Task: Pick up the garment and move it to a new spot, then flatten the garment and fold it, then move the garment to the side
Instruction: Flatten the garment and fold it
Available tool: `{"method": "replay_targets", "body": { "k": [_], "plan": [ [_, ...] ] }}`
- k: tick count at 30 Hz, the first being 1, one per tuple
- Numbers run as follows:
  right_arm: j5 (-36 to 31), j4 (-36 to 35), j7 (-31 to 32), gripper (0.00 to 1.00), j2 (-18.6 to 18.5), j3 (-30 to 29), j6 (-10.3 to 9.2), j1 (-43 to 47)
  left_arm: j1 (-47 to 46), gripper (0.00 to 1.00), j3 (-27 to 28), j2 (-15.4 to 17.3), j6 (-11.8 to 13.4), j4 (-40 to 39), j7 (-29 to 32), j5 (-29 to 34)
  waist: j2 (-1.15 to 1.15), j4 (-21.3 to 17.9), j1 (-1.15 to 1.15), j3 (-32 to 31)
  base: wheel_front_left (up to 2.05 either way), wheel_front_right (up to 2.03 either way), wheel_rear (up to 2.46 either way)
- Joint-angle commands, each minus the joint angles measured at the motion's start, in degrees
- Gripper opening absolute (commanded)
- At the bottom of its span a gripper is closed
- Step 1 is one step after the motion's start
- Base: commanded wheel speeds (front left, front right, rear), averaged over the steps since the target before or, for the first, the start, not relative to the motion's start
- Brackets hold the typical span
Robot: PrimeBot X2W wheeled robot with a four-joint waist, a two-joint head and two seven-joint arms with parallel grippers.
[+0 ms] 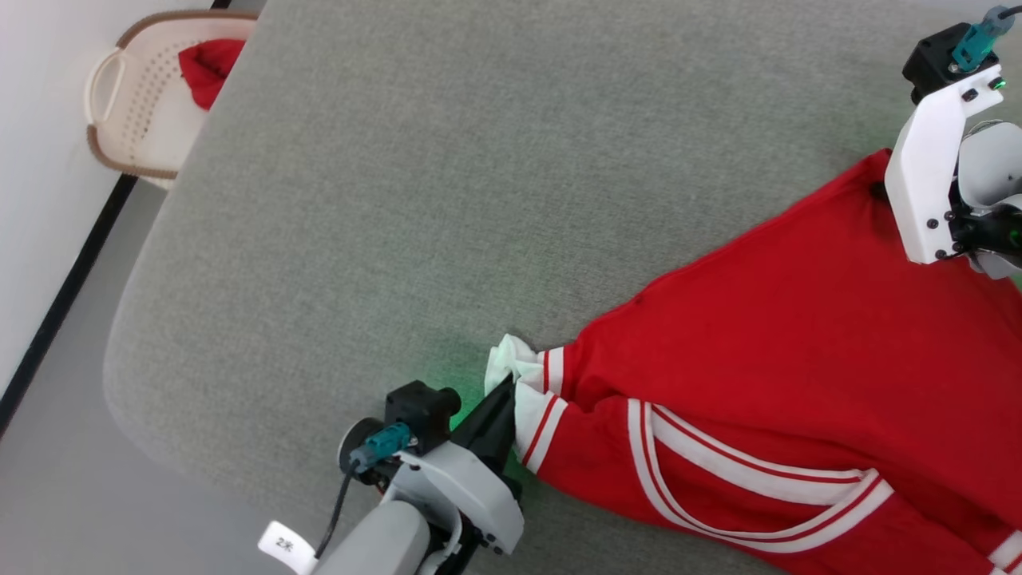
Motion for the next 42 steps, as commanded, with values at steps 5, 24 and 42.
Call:
{"method": "replay_targets", "body": {
  "k": [5,24,42],
  "plan": [
    [3.26,0.65,-3.6,0.0,0.53,0.37,-0.06,-1.29,0.1,0.0,0.1,2.82,-0.75,-1.97,0.44,-2.4,0.0,-2.43,0.0,-3.21,0.0,0.0,0.0],
    [7.91,-1.5,-20.23,0.0,1.71,-2.07,-0.06,-5.61,-10.54,0.0,2.16,19.6,-1.11,-16.82,17.09,-7.75,0.0,-10.03,0.0,-16.07,0.0,0.0,0.0],
    [6.52,4.81,-34.0,0.0,2.45,-7.43,-0.06,-11.75,-38.98,0.0,-7.82,29.79,-1.05,-4.24,17.95,-22.32,0.0,-17.82,0.0,-23.63,0.0,0.0,0.0]
  ]
}}
